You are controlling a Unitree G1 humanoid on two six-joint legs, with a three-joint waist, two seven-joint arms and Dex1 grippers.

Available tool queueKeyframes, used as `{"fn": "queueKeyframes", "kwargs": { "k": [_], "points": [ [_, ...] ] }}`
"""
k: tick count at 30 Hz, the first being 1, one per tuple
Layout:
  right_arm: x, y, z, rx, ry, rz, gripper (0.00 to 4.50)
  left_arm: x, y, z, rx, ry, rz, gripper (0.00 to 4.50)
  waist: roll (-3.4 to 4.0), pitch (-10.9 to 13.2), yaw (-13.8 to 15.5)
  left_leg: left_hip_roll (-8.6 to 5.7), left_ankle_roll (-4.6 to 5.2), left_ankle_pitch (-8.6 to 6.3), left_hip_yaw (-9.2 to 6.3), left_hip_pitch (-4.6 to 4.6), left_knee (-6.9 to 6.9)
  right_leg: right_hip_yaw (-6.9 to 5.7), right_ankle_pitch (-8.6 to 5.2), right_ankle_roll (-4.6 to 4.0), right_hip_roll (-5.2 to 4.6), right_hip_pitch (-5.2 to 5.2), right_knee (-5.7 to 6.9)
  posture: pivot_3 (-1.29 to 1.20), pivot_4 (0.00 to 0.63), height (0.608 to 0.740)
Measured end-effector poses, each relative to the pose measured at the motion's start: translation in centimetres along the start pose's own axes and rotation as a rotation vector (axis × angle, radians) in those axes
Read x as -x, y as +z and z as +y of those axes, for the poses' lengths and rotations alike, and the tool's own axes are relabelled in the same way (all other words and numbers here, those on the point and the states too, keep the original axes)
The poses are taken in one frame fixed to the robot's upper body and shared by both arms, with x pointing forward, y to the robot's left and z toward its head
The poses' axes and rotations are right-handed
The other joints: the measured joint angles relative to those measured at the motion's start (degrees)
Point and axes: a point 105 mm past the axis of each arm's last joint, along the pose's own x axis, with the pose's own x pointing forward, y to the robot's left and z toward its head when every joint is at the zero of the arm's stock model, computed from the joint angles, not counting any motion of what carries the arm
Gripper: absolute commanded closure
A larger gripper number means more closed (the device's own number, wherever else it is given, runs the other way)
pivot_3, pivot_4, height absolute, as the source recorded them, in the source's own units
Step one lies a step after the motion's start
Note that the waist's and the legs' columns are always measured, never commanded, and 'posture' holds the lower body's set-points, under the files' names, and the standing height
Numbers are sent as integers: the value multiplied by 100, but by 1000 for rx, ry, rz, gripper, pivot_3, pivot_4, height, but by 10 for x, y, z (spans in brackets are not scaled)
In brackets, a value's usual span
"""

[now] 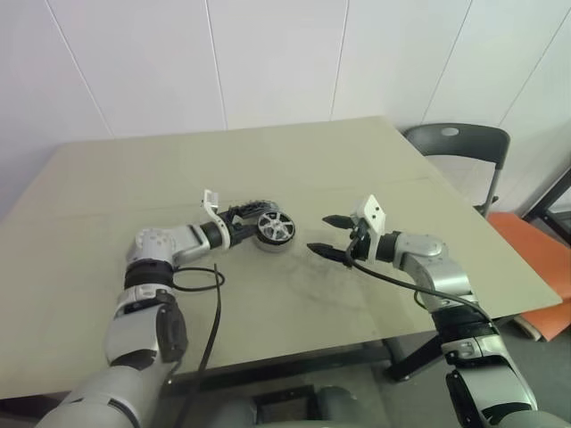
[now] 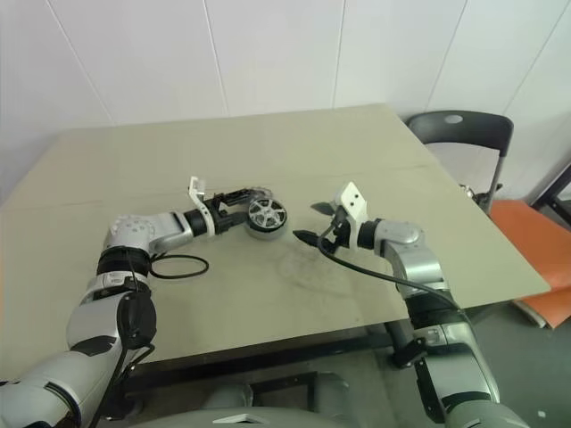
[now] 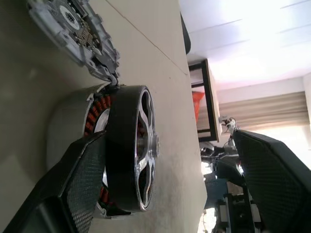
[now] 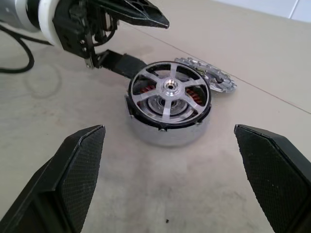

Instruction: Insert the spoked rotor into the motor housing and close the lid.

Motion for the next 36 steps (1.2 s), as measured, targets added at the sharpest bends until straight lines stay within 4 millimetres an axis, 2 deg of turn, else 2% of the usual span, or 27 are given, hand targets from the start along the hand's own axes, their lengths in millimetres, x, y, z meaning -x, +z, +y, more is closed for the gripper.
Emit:
{"fn": "queueKeyframes", "kwargs": {
  "k": [3,6,8,10,12,13,15,17,19,21,23,25,30,31,36],
  "points": [
    [-1,0,1,7,0,0,0,4,1,-11,-37,-9,31,321,-1,1,7,1,-1,0,-2,-4,-7,2,0,-1,-7,-9,0,0,0,740],
    [-2,-1,1,8,1,3,0,13,10,-18,-132,26,29,321,0,1,6,1,-2,0,-2,-3,-8,4,0,-1,-9,-9,1,0,0,740],
    [-2,-1,1,11,-3,4,0,20,16,-11,-194,100,21,321,0,0,6,1,-2,0,-1,-1,-8,4,0,-1,-9,-8,2,0,0,740],
    [-2,-1,1,12,-5,4,0,31,18,11,-281,228,13,321,5,-1,1,1,-3,0,1,2,-10,5,0,-2,-9,-7,3,0,0,740],
    [-2,-1,0,13,-8,6,0,39,14,35,-293,322,17,321,5,-1,18,1,-4,1,-2,0,-10,5,0,-2,-10,-8,2,0,0,740],
    [-2,-2,0,14,-9,8,0,42,12,41,-285,334,12,321,2,1,26,1,-5,1,-2,-3,-9,5,1,-2,-11,-9,2,0,0,740],
    [-2,-2,0,14,-9,10,0,43,17,38,-321,338,-16,321,-4,1,54,-2,-6,2,-6,-4,-7,1,1,-3,-16,-7,1,0,0,740],
    [-3,-3,0,13,-9,10,0,44,34,26,-430,318,-114,321,-3,1,54,-5,-7,2,-5,-5,-7,1,1,-3,-21,-7,-1,0,0,740],
    [-2,-4,0,10,-10,13,0,41,48,6,-622,271,-213,724,-3,1,55,-6,-9,2,-2,-7,-9,2,1,-3,-25,-7,-4,0,0,740],
    [-4,-6,0,-1,-9,14,0,33,53,-20,-827,196,-278,1222,-2,1,63,-9,-9,2,-1,-7,-11,1,1,-4,-27,-6,-9,0,0,740],
    [-5,-7,1,-8,-7,13,0,20,47,-37,-994,134,-293,1893,-1,1,66,-10,-9,2,1,-7,-11,2,1,-5,-27,-4,-11,0,0,740],
    [-7,-6,1,-9,-4,10,0,2,33,-44,-1114,82,-273,2582,-1,0,64,-12,-8,2,3,-5,-10,3,1,-5,-26,-2,-11,0,0,740],
    [-10,-3,2,-1,3,2,0,-27,9,-18,-1163,89,-201,4340,-1,0,35,-2,-4,2,6,-2,-10,3,1,-4,-3,-2,-7,0,0,740],
    [-10,-3,2,-1,3,2,0,-31,6,-11,-1163,106,-188,4486,-1,0,42,-1,-3,3,5,-2,-9,2,1,-4,0,-1,-6,0,0,740],
    [-10,-3,2,-1,3,1,0,-37,-2,9,-1163,161,-139,4486,-1,0,44,-2,-1,2,7,-3,-6,1,2,-2,0,-1,-4,0,0,740]
  ]
}}
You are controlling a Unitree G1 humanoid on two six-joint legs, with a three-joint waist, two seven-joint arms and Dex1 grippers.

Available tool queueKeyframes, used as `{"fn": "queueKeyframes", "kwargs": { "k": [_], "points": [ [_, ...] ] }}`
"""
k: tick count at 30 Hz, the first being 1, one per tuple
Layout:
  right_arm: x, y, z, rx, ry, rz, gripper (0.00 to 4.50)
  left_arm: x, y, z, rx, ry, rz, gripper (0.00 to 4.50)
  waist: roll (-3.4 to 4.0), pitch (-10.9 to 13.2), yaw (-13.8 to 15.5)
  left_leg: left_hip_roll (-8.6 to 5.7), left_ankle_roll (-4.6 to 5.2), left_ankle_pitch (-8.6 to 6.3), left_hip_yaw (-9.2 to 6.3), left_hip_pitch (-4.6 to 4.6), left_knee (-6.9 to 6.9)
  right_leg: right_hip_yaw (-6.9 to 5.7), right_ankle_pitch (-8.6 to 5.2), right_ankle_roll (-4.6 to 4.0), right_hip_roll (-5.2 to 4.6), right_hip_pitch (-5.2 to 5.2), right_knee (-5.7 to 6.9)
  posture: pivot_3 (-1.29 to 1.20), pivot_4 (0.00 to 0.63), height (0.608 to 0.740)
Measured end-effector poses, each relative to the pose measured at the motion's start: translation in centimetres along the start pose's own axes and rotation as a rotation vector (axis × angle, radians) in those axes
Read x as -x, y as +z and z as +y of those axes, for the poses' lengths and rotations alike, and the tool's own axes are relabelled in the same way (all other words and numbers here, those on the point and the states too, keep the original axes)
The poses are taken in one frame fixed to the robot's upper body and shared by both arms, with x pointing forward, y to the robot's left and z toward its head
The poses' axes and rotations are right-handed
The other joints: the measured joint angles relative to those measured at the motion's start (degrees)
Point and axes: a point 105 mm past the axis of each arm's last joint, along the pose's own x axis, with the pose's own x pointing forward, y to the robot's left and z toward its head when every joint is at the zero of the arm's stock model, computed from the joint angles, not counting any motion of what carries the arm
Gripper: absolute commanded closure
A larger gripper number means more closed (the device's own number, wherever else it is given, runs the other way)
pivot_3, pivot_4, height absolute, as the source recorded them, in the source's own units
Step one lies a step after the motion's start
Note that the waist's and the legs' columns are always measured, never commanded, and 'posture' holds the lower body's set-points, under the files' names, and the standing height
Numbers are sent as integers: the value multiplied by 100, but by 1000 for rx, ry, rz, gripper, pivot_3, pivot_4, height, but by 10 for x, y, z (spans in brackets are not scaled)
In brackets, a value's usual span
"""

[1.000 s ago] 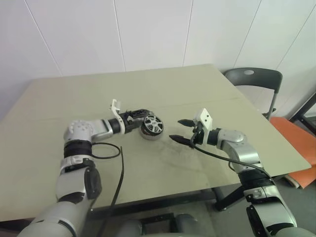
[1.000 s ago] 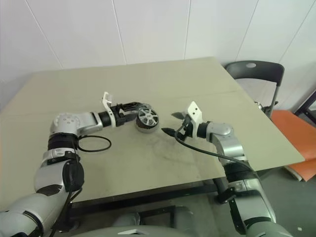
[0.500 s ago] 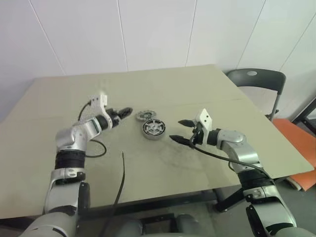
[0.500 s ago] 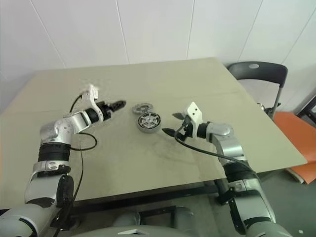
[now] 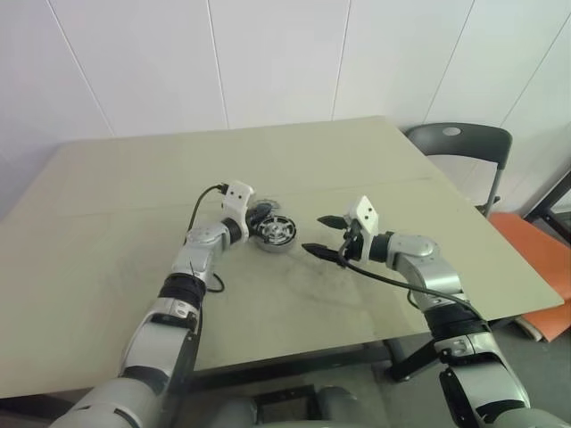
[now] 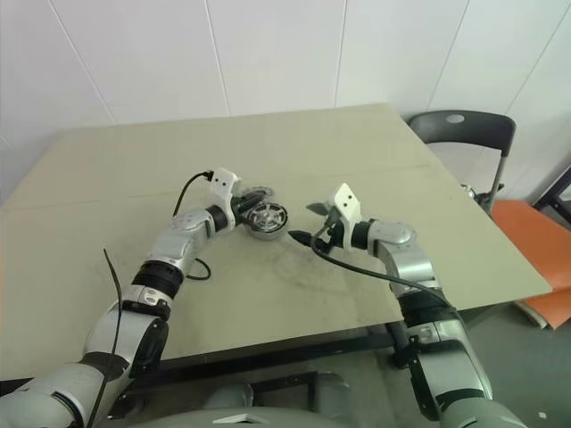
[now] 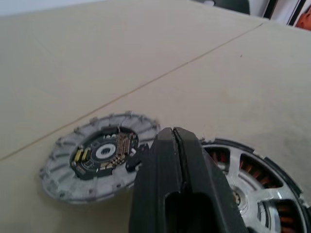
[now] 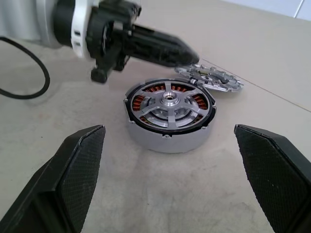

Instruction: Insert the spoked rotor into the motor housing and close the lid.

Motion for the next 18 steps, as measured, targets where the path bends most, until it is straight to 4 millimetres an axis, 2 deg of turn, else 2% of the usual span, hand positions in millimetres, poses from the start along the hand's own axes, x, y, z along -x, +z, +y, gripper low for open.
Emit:
{"fn": "queueKeyframes", "kwargs": {
  "k": [4,8,11,14,18],
  "points": [
    [0,0,0,0,-1,1,0,-3,1,-10,13,-57,-10,4486,0,0,6,0,1,0,-1,-1,1,0,1,0,-1,0,0,0,0,740],
    [0,0,0,-1,0,1,0,-4,16,-27,17,-143,-82,4486,0,0,9,0,1,-1,-1,0,1,0,1,0,-2,0,1,0,0,740],
    [0,0,0,-1,-1,1,0,-4,21,-32,13,-167,-100,4486,0,0,-5,0,1,0,0,4,2,1,1,0,-1,0,6,0,0,740],
    [0,-1,0,-1,-1,1,0,-2,10,-30,30,-155,-60,4486,0,0,-5,3,1,0,-1,6,3,1,1,0,4,0,11,0,0,740],
    [0,-1,0,-2,-2,1,0,2,-15,-24,42,-119,69,4486,-1,-1,-3,2,1,0,0,6,7,1,0,1,4,2,14,0,0,740]
  ]
}}
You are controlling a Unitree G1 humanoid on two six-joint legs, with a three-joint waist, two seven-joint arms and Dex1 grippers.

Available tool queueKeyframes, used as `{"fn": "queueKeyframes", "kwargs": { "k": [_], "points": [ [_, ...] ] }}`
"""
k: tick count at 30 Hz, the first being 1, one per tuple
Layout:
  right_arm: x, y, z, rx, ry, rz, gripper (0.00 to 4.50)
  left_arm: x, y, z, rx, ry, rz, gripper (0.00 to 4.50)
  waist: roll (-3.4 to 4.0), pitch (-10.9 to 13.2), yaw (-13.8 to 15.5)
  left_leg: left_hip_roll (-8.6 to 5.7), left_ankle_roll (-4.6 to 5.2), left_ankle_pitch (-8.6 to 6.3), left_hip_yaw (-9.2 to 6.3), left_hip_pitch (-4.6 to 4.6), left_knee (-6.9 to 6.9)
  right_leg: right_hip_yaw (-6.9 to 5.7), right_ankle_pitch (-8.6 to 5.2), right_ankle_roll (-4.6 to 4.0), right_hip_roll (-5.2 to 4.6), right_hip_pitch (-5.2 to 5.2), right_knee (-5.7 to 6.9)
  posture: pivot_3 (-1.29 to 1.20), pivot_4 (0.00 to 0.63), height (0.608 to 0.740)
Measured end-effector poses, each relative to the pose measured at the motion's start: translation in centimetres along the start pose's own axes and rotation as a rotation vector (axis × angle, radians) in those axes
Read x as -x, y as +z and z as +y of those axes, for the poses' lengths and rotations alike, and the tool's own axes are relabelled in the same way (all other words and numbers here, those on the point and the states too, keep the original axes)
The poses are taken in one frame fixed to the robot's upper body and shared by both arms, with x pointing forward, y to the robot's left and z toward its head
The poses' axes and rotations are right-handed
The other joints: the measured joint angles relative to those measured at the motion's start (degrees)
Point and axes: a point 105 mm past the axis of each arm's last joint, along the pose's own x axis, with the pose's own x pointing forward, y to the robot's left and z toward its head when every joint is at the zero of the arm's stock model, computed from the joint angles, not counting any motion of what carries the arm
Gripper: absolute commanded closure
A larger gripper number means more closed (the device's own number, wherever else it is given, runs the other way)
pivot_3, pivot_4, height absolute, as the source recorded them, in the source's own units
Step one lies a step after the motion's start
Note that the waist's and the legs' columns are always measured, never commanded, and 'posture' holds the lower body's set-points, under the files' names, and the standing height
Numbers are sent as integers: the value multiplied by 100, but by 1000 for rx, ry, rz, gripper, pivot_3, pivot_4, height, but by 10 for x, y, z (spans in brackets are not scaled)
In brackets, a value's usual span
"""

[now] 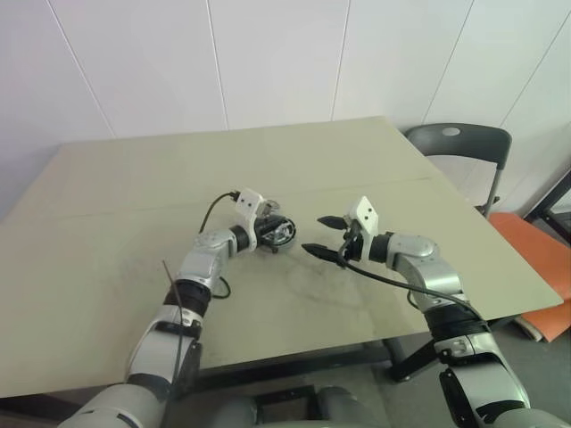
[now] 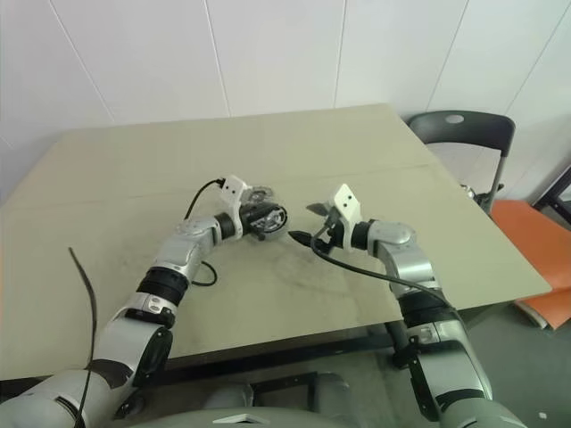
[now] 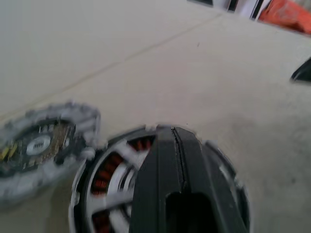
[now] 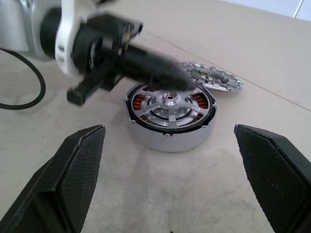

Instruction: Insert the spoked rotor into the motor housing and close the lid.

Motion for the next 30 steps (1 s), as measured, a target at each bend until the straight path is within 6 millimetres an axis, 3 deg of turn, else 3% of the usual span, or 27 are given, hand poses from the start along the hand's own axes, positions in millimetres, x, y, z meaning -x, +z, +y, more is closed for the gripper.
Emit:
{"fn": "queueKeyframes", "kwargs": {
  "k": [9,15,18,21,24,27,28,30],
  "points": [
    [0,0,-1,1,-6,0,0,5,2,1,70,8,-13,4486,5,-7,0,2,0,0,-2,10,4,0,0,0,0,13,5,0,0,740],
    [-2,0,1,-2,-2,-4,0,14,63,2,65,-7,-316,4486,4,-6,12,0,-1,0,-1,1,6,0,0,-1,-6,4,1,0,0,740],
    [-2,0,1,-3,-1,-5,0,14,73,0,38,-15,-351,4486,4,-6,11,-2,-1,0,0,3,6,0,0,0,-5,7,1,0,0,740],
    [-2,0,1,-2,-1,-5,0,6,51,-5,37,-29,-244,4486,4,-6,7,-2,0,0,0,5,6,0,0,0,-2,8,3,0,0,740],
    [-2,0,1,-2,-3,-6,0,-2,-5,-9,65,-39,32,4486,4,-7,-13,-4,1,0,2,9,6,0,0,0,4,12,6,0,0,740],
    [-2,-1,1,-4,-9,-4,0,-3,-14,-11,67,-38,115,4486,14,-36,-15,1,3,-1,-1,56,5,-2,-2,1,4,61,0,0,0,740],
    [-2,-1,1,-5,-10,-3,0,-1,-16,-10,78,-32,116,4486,19,-36,-36,4,8,-4,2,107,-6,-1,-15,20,6,109,-11,0,0,740],
    [-1,-1,0,-3,-15,-2,0,4,-17,-9,107,-25,93,4486,20,-36,-48,10,9,-5,-1,125,-7,-3,-22,21,11,140,-16,0,0,740]
  ]
}}
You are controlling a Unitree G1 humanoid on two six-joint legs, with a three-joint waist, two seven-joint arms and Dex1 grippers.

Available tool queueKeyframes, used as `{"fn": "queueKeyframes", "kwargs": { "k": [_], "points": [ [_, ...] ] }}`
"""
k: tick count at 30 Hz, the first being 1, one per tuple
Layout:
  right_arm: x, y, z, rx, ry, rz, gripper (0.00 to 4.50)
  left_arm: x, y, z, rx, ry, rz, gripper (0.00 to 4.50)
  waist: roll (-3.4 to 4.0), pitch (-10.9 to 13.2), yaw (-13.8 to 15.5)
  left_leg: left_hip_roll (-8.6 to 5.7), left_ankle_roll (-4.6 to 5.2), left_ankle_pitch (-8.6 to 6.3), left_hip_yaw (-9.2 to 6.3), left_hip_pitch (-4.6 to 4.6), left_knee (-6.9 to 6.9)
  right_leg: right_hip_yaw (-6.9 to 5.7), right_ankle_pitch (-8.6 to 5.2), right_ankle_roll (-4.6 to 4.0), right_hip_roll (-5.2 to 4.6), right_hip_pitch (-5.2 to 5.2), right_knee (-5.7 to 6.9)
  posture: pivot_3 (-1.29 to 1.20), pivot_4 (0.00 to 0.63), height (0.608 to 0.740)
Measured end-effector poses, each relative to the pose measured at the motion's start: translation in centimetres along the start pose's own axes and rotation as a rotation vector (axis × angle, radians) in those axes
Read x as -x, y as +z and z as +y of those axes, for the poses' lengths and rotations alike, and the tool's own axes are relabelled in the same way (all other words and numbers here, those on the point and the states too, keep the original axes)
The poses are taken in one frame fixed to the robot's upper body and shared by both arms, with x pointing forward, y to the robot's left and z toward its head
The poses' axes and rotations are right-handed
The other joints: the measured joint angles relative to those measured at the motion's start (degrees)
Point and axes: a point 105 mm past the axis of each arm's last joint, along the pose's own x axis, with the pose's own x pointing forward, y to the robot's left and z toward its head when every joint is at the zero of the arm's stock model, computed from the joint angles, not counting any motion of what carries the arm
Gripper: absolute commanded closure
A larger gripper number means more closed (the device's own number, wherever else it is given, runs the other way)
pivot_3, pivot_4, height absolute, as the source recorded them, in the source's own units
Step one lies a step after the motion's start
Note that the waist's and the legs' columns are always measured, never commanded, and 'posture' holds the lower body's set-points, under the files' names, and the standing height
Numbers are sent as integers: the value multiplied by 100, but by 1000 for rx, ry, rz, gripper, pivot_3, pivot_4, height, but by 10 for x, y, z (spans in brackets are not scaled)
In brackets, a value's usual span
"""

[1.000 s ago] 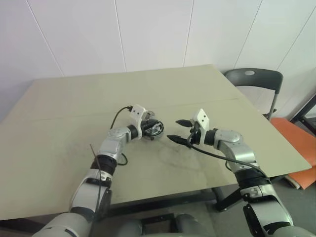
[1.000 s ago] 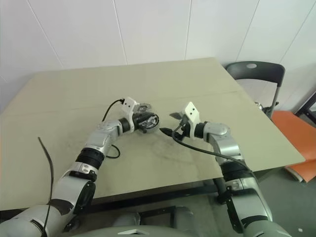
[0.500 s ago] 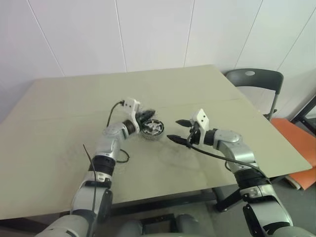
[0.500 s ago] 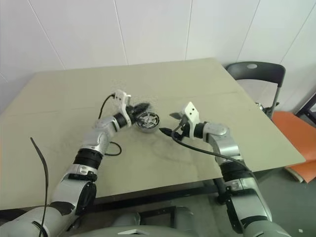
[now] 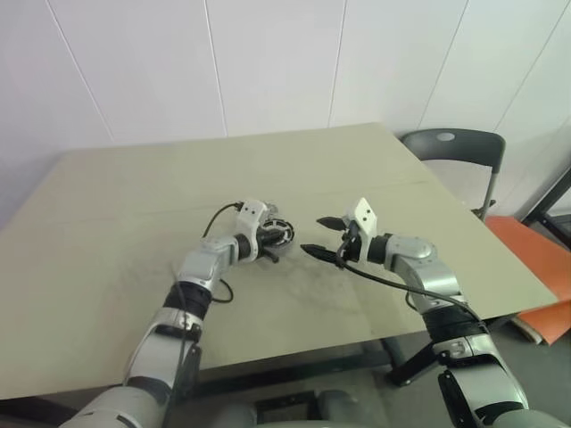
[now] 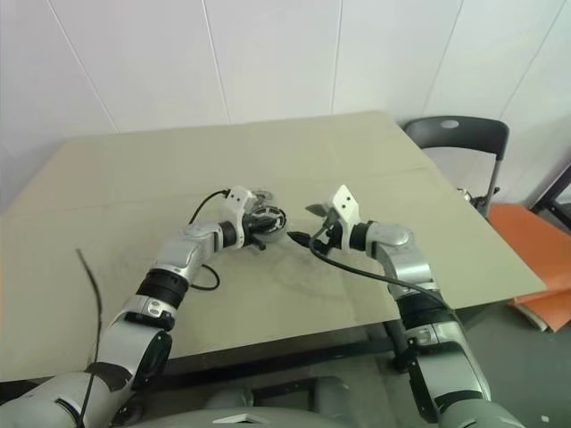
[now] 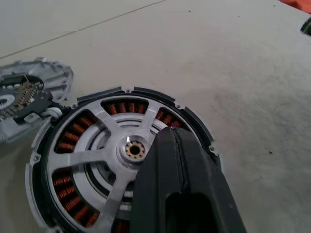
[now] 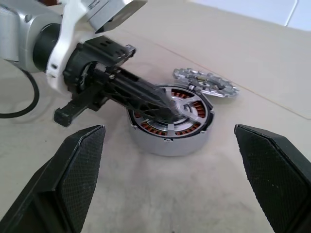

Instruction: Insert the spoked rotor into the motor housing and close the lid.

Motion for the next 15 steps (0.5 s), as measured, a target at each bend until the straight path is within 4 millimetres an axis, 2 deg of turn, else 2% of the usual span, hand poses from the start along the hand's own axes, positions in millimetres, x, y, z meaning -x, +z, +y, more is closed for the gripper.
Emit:
{"fn": "queueKeyframes", "kwargs": {
  "k": [4,8,12,14,15],
  "points": [
    [-1,0,1,-1,3,-4,0,5,7,5,43,26,-109,4486,-1,5,12,0,-1,1,-5,-5,11,0,1,0,3,-16,7,0,0,740],
    [-4,2,3,-2,17,-12,0,18,48,9,-21,57,-312,4486,-2,6,33,-3,-2,1,-3,-34,8,4,18,-19,-2,-48,4,0,0,740],
    [-18,18,11,52,86,-21,0,35,83,3,-185,63,-462,4486,-1,6,36,-5,-1,-1,-1,-48,1,5,19,-20,-8,-59,-6,0,0,740],
    [-24,25,18,102,144,-4,0,45,85,2,-261,63,-476,4486,0,6,31,-5,0,-1,-1,-45,-3,6,19,-20,-7,-58,-7,0,0,740],
    [-26,27,23,141,185,23,0,51,79,3,-282,61,-470,4486,2,7,22,-4,0,-1,0,-42,-4,6,18,-20,-7,-58,-6,0,0,740]
  ]
}}
